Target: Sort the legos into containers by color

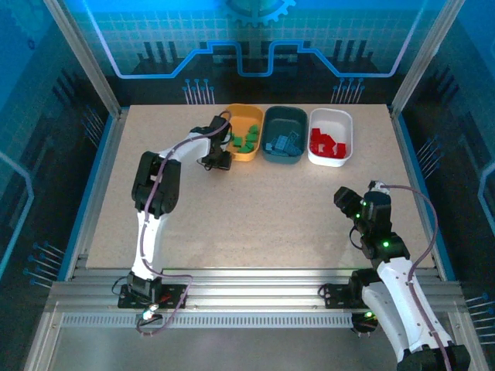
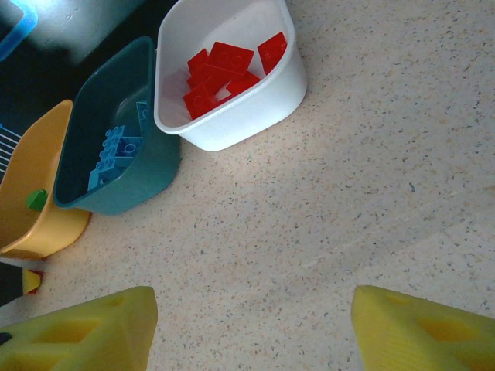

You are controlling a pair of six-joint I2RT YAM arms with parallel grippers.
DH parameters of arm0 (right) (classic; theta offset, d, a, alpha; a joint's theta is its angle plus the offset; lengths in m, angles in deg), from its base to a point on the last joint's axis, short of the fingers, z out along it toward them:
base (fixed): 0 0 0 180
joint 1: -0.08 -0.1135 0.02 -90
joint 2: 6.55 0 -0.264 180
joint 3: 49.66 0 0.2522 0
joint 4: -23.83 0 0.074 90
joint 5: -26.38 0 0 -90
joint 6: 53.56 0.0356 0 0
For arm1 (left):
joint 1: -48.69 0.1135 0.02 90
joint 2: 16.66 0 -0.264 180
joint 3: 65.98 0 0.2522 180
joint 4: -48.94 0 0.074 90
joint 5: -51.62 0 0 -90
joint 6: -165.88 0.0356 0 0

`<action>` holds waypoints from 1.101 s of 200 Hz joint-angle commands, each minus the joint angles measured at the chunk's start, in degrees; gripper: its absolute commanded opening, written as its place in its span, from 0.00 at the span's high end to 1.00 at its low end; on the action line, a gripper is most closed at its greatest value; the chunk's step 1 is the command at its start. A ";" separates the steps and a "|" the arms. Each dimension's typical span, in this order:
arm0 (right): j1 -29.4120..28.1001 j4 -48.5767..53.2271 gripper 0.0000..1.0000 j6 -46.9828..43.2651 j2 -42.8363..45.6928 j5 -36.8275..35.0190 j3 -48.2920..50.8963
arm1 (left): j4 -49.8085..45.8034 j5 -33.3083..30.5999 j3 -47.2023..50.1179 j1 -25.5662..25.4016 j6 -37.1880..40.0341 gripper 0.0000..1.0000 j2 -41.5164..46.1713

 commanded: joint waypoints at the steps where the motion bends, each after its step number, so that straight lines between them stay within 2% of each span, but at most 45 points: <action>1: -0.46 -0.79 0.31 -0.76 0.48 -0.44 0.36 | -2.15 1.36 4.24 0.21 -2.13 0.65 4.28; 64: -0.41 -1.23 0.31 -0.83 -0.21 -0.55 0.60 | 1.10 3.12 14.29 -2.89 -6.13 0.66 14.04; 117: -0.54 -1.49 0.32 -0.93 -0.82 -0.96 0.76 | 1.22 3.59 15.14 -11.79 -8.83 0.66 19.76; 137: -0.54 -1.67 0.32 -0.95 -1.08 -0.99 0.78 | 0.76 5.12 11.24 -15.64 -9.86 0.65 19.18; 162: -0.50 -1.32 0.32 -0.99 -0.93 -1.83 0.68 | 1.38 10.11 2.72 -18.76 -11.36 0.65 14.72; 191: -0.43 -0.86 0.32 -0.90 -0.83 -2.55 0.75 | 3.32 17.17 -9.73 -20.15 -14.10 0.66 5.45; 210: -0.43 -1.39 0.32 -0.83 -0.96 -2.55 1.07 | -0.80 17.28 -20.12 -20.19 -15.05 0.67 -1.05; 220: -0.41 -1.56 0.32 -0.77 -1.25 -2.38 1.08 | -1.64 17.61 -22.00 -20.19 -15.43 0.67 -2.25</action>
